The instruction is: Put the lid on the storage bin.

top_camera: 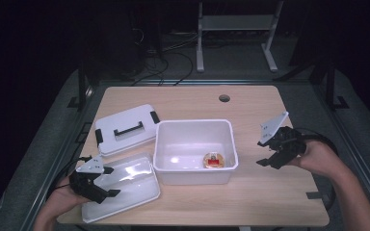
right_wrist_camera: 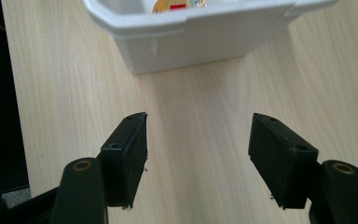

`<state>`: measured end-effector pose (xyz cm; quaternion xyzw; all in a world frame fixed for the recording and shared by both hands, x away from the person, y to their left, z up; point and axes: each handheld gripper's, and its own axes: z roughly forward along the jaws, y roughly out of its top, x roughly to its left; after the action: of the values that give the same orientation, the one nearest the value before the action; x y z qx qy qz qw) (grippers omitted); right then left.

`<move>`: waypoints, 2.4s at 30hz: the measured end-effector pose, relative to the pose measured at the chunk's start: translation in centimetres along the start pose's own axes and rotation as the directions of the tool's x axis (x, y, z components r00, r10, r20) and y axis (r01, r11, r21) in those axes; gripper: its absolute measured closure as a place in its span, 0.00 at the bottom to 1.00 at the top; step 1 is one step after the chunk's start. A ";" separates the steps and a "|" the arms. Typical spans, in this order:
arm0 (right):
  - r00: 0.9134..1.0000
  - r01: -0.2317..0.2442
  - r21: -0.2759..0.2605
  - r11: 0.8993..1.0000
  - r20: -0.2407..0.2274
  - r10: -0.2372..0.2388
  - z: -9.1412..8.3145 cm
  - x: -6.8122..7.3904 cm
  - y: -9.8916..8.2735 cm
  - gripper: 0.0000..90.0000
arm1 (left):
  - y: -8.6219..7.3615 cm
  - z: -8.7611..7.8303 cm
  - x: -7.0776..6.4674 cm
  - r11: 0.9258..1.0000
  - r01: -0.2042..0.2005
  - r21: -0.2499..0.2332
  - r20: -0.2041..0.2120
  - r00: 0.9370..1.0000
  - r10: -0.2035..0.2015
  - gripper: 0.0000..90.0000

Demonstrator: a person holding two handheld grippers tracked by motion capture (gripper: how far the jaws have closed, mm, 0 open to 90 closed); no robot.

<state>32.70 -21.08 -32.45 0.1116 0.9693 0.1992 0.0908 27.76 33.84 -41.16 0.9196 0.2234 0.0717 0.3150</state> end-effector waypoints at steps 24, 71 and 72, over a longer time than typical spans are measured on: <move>0.990 -0.138 -0.059 0.989 -0.051 0.135 5.5 2.9 -6.4 0.38 | 0.0 0.6 0.2 0.999 0.008 0.044 0.008 1.000 -0.008 0.42; 0.964 -0.257 -0.199 0.946 0.008 0.264 7.3 5.9 -9.2 0.34 | 0.4 2.8 1.0 0.984 0.006 0.176 0.064 0.998 -0.017 0.99; 0.965 -0.255 -0.201 0.946 0.010 0.263 7.2 5.9 -9.3 0.34 | 0.4 2.8 1.0 0.986 0.009 0.168 0.068 0.997 -0.021 0.99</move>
<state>26.95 -25.23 -43.55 0.2320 0.9197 0.3030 0.0922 29.54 32.52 -43.14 0.9431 0.2244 0.0183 0.2448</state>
